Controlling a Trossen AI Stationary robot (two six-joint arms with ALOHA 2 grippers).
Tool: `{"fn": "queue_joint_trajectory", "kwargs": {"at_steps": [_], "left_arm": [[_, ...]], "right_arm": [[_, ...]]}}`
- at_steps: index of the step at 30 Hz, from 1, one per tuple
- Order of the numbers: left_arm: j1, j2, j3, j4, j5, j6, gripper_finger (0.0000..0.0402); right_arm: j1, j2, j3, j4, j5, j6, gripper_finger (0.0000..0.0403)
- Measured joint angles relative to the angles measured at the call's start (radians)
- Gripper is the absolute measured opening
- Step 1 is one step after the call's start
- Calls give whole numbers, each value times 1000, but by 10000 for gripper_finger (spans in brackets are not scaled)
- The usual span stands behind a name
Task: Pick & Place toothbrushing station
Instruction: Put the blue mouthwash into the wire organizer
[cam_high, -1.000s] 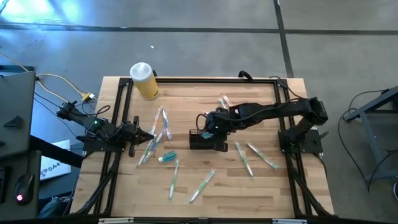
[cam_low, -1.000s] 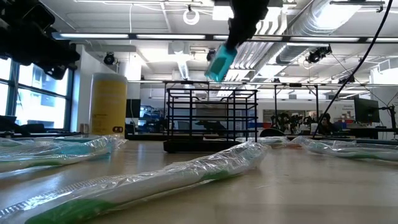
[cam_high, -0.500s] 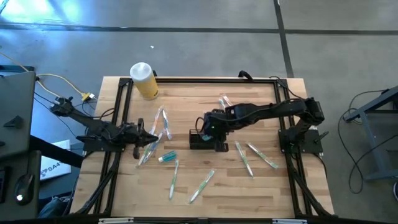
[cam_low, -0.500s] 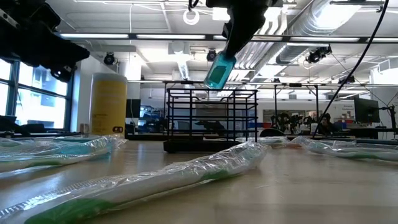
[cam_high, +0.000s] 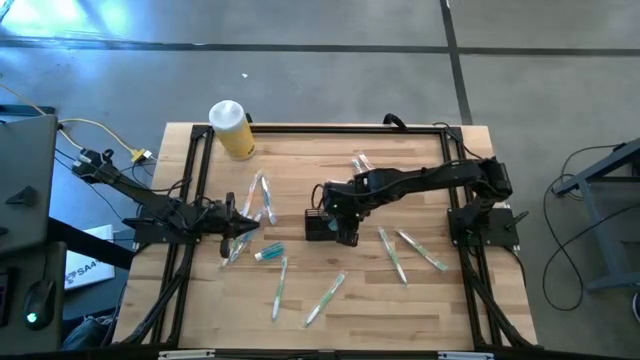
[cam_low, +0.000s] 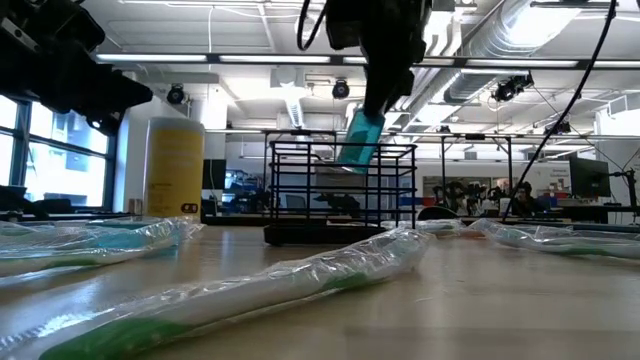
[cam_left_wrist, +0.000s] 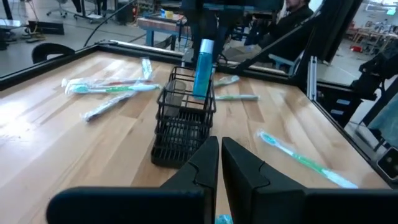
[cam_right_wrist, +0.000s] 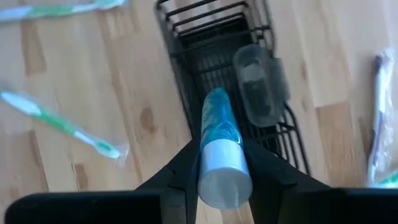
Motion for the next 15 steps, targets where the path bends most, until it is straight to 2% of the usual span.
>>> {"fn": "queue_joint_trajectory", "kwargs": {"at_steps": [15], "left_arm": [[0, 134, 4, 144, -97, 20, 19]], "right_arm": [[-44, 27, 0, 9, -102, 201, 86]]}}
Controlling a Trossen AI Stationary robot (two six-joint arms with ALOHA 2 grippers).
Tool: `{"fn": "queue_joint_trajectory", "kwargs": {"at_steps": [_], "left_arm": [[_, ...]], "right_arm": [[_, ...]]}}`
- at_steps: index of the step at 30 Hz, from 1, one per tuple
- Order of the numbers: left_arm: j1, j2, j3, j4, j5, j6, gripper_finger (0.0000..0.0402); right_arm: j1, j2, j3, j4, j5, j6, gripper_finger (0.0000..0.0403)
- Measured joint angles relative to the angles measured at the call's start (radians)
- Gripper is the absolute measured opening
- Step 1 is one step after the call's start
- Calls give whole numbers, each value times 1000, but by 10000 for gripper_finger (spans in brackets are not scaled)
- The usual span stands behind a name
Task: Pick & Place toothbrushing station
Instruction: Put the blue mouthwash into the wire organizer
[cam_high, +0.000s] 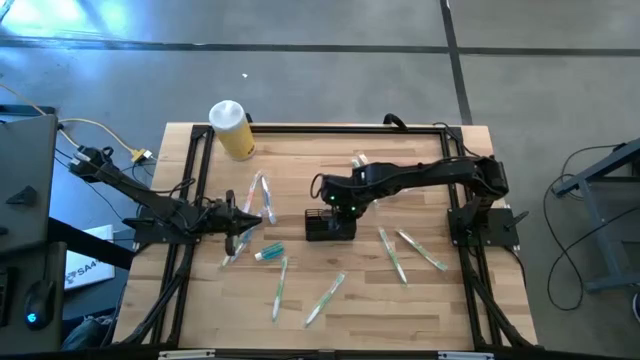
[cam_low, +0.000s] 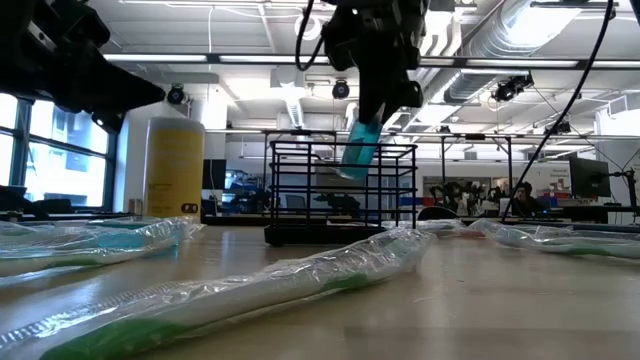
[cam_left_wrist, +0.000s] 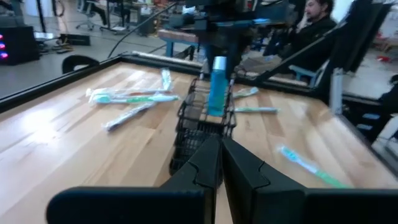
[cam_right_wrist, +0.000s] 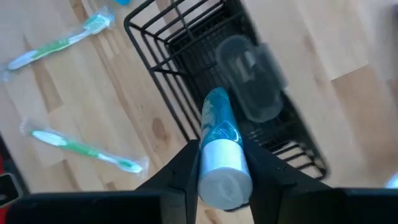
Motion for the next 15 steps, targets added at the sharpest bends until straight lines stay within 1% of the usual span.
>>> {"fn": "queue_joint_trajectory", "kwargs": {"at_steps": [4, 7, 11, 15], "left_arm": [[0, 70, 30, -11, -11, 2, 19], [0, 137, 70, -2, -19, 5, 19], [0, 233, 121, -8, -50, 5, 19], [1, 324, 183, -6, -60, 5, 19]], "right_arm": [[0, 2, 0, 4, -10, 25, 86], [0, 4, 0, 5, -25, 37, 86], [0, 4, 0, 6, -24, 42, 86], [-2, 4, 0, 7, -22, 44, 86]]}}
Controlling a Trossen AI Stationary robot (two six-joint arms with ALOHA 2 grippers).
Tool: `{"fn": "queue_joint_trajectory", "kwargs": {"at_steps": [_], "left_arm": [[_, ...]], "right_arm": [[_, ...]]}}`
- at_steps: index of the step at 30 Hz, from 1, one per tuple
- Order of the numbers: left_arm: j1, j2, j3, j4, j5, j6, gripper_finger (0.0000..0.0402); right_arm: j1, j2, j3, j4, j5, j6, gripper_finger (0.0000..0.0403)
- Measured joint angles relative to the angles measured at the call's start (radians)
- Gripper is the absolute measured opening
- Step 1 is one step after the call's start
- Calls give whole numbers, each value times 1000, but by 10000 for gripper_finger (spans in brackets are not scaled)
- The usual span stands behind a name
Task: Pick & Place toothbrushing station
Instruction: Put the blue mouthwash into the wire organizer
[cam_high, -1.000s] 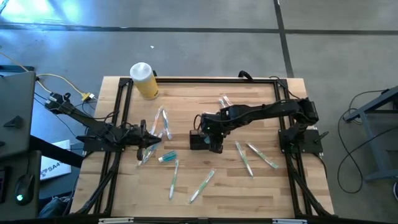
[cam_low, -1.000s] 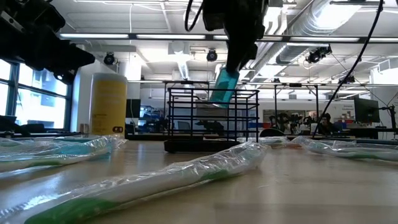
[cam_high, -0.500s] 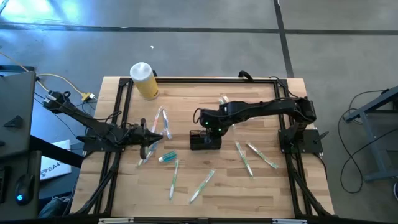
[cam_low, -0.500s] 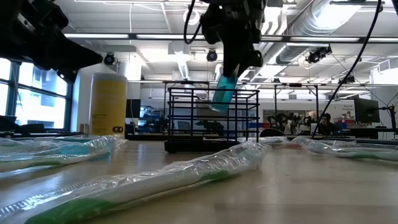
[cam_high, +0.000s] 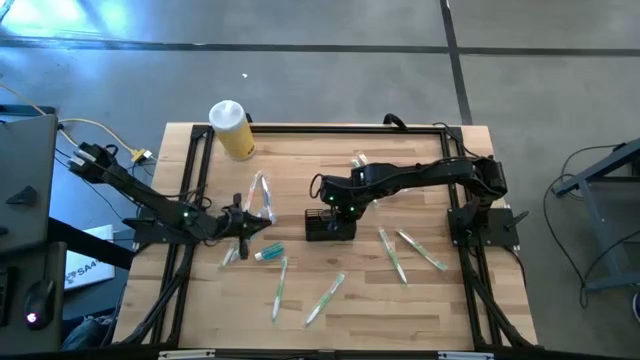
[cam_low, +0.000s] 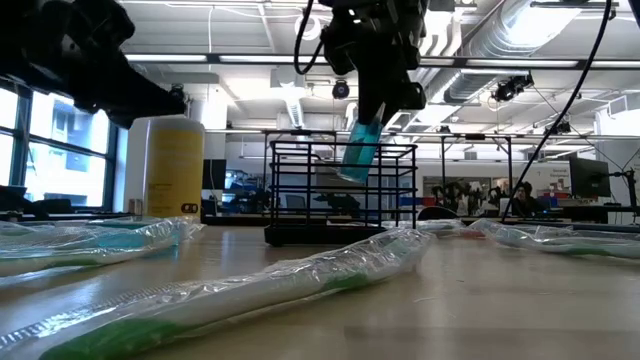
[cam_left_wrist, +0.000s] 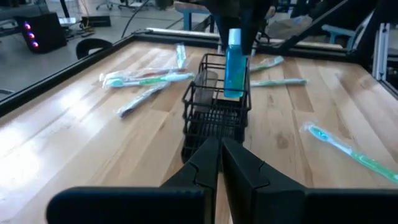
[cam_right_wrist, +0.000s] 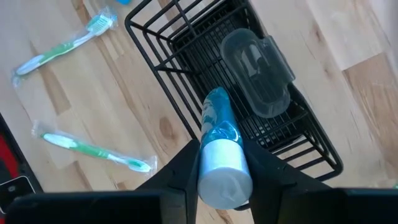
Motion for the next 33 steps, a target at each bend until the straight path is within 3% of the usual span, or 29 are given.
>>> {"fn": "queue_joint_trajectory", "kwargs": {"at_steps": [15, 24, 33], "left_arm": [[0, 301, 193, -10, -84, 75, 19], [0, 314, 193, -7, -104, 80, 19], [0, 314, 194, -4, -68, 81, 19]], "right_arm": [[0, 12, -1, 10, 23, 0, 86], [0, 19, 0, 36, -2, -7, 89], [6, 19, 0, 39, -6, -144, 89]]}}
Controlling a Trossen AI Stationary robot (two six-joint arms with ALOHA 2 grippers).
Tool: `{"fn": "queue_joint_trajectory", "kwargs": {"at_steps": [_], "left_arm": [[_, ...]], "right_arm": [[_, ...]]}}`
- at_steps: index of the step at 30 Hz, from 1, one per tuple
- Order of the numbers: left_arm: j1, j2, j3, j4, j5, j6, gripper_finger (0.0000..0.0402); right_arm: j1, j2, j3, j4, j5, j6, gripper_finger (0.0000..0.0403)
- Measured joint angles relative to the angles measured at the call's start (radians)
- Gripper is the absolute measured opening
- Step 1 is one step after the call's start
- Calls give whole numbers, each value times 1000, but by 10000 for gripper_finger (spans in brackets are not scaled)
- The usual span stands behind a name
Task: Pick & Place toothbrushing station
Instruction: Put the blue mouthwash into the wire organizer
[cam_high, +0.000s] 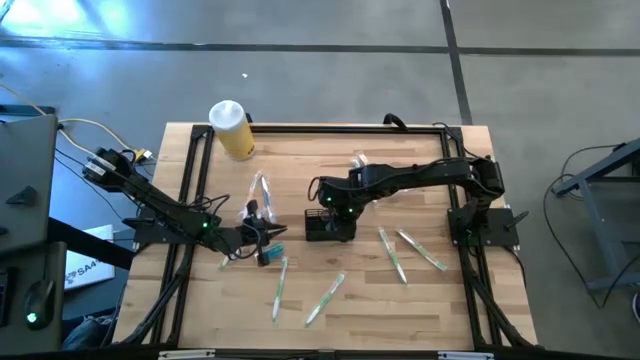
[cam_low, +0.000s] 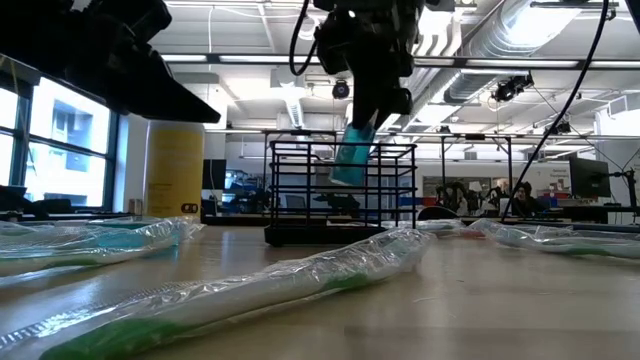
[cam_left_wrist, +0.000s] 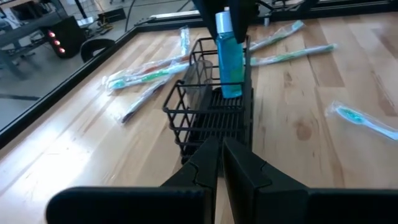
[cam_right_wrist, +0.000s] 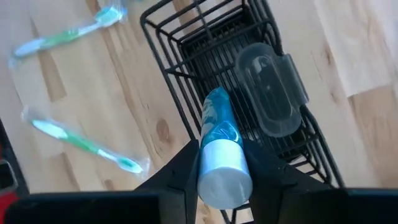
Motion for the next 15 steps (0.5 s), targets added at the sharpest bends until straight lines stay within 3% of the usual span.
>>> {"fn": "queue_joint_trajectory", "kwargs": {"at_steps": [15], "left_arm": [[0, 0, 0, -1, 52, -29, 19]], "right_arm": [[21, 0, 46, -56, 131, -394, 89]]}}
